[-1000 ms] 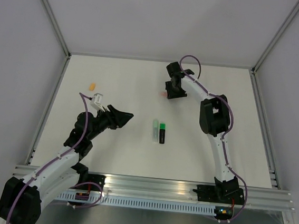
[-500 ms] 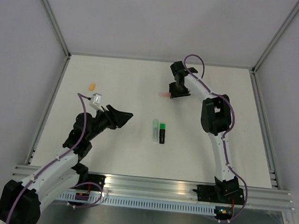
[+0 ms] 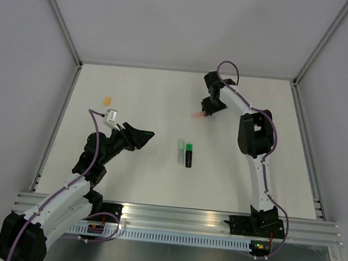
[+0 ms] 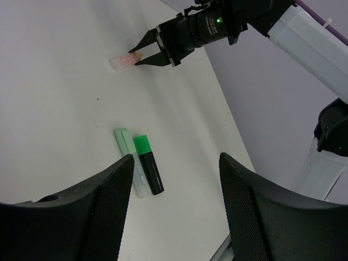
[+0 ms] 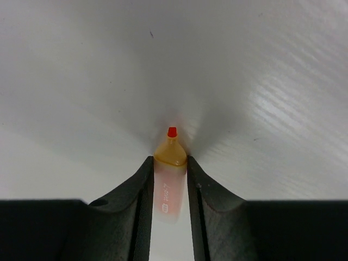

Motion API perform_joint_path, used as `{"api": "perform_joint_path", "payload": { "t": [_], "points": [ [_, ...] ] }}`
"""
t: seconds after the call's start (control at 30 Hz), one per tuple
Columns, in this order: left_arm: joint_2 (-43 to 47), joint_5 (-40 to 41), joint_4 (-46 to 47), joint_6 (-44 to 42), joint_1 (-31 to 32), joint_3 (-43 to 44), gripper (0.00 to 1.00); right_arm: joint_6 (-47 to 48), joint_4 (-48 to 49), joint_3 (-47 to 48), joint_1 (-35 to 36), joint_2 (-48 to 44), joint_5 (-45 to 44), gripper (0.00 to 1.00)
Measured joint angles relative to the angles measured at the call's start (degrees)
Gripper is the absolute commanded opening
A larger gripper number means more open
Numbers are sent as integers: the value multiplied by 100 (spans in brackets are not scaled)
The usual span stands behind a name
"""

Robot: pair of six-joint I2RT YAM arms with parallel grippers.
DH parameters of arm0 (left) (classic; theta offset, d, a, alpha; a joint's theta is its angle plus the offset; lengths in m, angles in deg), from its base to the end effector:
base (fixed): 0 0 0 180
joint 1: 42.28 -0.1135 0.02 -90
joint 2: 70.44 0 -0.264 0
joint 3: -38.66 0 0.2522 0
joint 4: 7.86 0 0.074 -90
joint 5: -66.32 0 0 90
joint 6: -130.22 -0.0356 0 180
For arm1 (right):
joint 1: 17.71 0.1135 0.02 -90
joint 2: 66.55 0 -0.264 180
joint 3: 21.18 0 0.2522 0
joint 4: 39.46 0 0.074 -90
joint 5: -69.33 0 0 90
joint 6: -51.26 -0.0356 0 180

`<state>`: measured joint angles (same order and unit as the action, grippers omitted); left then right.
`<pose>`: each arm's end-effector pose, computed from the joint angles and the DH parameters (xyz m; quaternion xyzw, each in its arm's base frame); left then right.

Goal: Insert the pens into the pen caps

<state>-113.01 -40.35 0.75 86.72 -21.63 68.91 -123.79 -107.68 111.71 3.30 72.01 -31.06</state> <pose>0.1647 -0.0730 0.2313 -0.0649 0.7258 -0.4623 0.5052 0.4682 0.1730 0.1586 0.5336 0.8293 0.0576 0.1556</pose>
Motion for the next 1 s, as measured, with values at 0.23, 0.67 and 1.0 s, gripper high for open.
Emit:
{"api": "perform_joint_path", "payload": {
  "t": [0.23,0.67,1.0],
  "points": [
    [-2,9,0,0,0,0,70,1687,140,-116,-310,-85,140,17],
    [-2,4,0,4,0,0,70,5082,363,-1515,-765,-986,-44,47],
    [-2,4,0,7,0,0,70,5386,903,-2632,-715,-1668,28,54]
  ]
}}
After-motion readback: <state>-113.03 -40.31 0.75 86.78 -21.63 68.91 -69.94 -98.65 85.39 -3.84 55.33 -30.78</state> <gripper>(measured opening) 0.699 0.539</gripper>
